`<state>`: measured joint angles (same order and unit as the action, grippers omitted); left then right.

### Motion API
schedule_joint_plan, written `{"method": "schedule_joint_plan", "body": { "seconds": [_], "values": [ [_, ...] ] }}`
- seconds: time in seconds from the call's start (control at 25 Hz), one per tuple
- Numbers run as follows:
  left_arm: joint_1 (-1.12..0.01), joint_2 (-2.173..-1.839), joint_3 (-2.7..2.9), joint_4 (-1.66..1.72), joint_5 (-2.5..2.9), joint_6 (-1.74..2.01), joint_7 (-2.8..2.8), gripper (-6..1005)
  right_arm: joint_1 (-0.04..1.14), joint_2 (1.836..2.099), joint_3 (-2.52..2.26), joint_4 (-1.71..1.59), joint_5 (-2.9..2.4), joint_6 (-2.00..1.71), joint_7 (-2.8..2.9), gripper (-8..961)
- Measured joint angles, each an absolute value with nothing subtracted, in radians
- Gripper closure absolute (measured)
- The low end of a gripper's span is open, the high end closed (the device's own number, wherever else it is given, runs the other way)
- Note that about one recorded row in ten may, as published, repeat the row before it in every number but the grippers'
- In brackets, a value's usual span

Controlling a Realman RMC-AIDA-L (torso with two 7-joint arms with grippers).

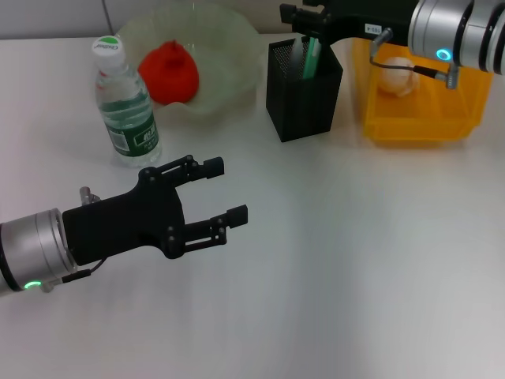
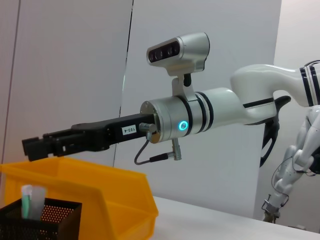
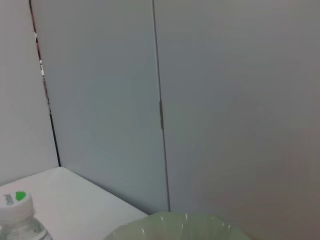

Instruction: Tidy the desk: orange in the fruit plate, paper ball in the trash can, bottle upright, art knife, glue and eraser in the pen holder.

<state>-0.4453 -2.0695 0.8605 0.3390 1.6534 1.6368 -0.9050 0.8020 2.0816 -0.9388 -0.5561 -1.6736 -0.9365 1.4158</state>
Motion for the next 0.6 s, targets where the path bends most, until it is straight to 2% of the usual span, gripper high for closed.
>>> {"method": "schedule_joint_plan", "body": {
  "seconds": [0.12,0.24,0.28,0.32,0.36,0.4,0.44,0.6],
  "values": [
    [-0.444,-2.069,0.860,0.338,1.653,1.637,-0.905,215,0.780,2.082,-0.938,-0.579,-1.637,-0.961,1.413,575],
    [-0.445,-2.070,0.861,0.334,1.654,1.637,-0.906,215,0.712,2.076,-0.937,-0.655,-1.537,-1.077,1.394,406],
    [-0.451,-2.070,0.861,0.320,1.654,1.635,-0.908,215,0.652,2.066,-0.936,-0.712,-1.448,-1.192,1.382,350],
    [-0.453,-2.070,0.861,0.313,1.654,1.634,-0.908,215,0.652,2.066,-0.936,-0.712,-1.448,-1.192,1.382,326],
    [-0.455,-2.070,0.861,0.304,1.654,1.632,-0.910,215,0.626,2.058,-0.936,-0.730,-1.415,-1.246,1.381,302],
    [-0.455,-2.070,0.861,0.304,1.654,1.632,-0.910,215,0.580,2.033,-0.931,-0.741,-1.365,-1.361,1.402,278],
    [-0.455,-2.070,0.861,0.304,1.654,1.632,-0.910,215,0.580,2.033,-0.931,-0.741,-1.365,-1.361,1.402,254],
    [-0.452,-2.069,0.859,0.301,1.642,1.638,-0.928,215,0.507,1.987,-0.913,-0.699,-1.374,-1.563,1.495,178]
  ]
}}
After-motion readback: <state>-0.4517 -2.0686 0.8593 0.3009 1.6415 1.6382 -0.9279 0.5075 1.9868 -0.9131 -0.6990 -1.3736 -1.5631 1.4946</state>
